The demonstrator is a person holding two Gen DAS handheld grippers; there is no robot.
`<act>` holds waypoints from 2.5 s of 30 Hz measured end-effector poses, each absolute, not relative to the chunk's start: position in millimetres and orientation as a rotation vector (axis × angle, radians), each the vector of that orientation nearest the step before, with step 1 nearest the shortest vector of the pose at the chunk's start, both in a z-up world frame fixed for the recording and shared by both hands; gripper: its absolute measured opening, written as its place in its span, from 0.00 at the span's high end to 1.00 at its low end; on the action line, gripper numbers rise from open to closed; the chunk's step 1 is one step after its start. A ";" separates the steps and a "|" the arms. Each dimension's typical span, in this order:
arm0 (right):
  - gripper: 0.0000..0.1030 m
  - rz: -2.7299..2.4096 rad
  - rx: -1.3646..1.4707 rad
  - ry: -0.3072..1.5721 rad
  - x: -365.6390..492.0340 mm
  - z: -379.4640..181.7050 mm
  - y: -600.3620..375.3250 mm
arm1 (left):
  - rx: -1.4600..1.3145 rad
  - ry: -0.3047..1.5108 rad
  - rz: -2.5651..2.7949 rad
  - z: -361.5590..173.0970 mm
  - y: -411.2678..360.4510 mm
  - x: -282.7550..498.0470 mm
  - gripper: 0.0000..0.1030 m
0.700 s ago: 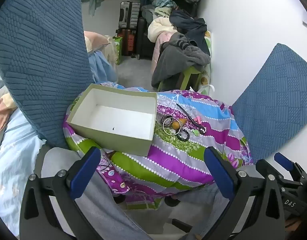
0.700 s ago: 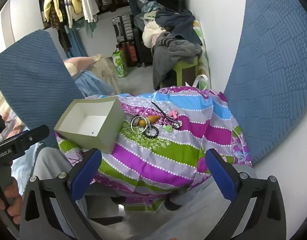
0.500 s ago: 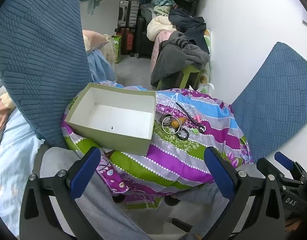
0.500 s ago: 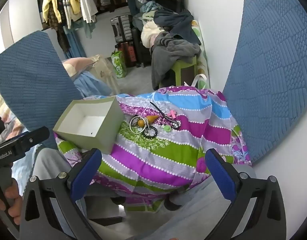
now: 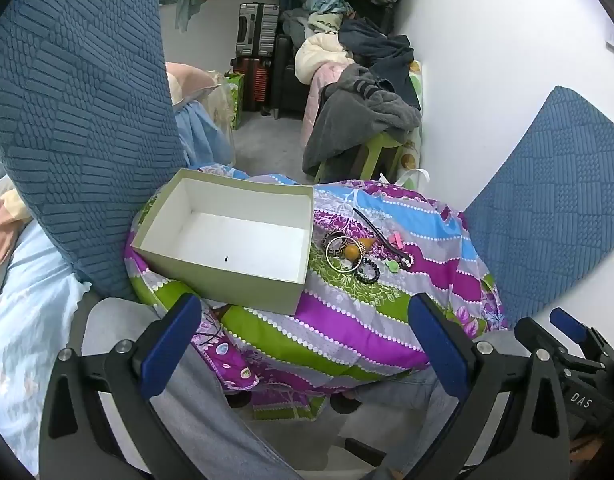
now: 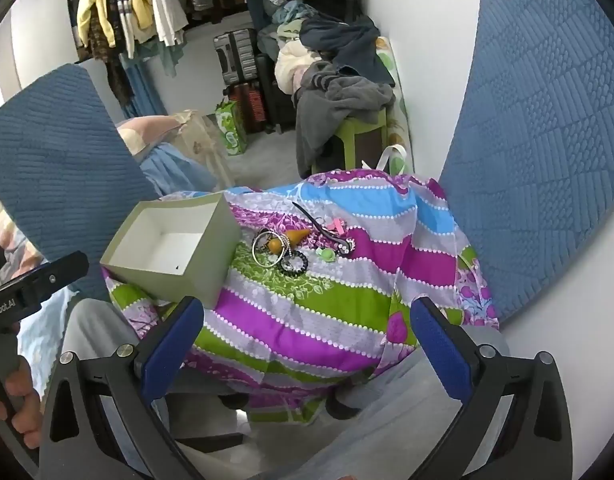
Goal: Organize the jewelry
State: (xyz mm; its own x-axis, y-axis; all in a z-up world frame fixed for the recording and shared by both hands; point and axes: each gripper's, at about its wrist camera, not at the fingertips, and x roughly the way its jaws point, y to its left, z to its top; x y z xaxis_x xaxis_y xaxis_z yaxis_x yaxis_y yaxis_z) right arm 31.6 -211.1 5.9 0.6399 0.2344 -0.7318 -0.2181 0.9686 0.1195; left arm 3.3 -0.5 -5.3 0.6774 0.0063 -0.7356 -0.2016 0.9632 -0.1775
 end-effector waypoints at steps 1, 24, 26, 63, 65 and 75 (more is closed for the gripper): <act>0.00 0.253 0.023 0.838 31.9 6.3 -211.4 | -0.253 0.820 0.118 -5.2 -0.2 3.7 0.01; 0.00 0.225 0.022 0.818 29.0 8.9 -212.9 | -0.232 0.819 0.123 3.3 4.2 3.8 0.01; 0.00 0.227 0.027 0.815 29.0 9.2 -213.8 | -0.233 0.823 0.120 2.3 4.1 4.7 0.01; 0.01 0.226 0.035 0.781 25.5 8.5 -215.0 | -0.224 0.847 0.103 -4.9 -0.8 12.6 0.01; 0.03 0.230 0.037 0.779 26.2 7.6 -215.2 | -0.228 0.850 0.100 -5.9 -0.4 13.4 0.01; 0.14 0.231 0.058 0.775 38.6 -1.0 -222.7 | -0.221 0.853 0.084 -12.6 -6.8 23.5 0.01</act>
State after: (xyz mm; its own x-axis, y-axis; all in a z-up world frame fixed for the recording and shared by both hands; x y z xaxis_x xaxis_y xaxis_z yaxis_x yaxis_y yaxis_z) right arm 38.6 -222.7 -1.0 0.6904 0.2280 -0.6866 -0.1851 0.9731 0.1370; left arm 23.5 -6.8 -12.6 0.6561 -0.0144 -0.7546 -0.1617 0.9739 -0.1592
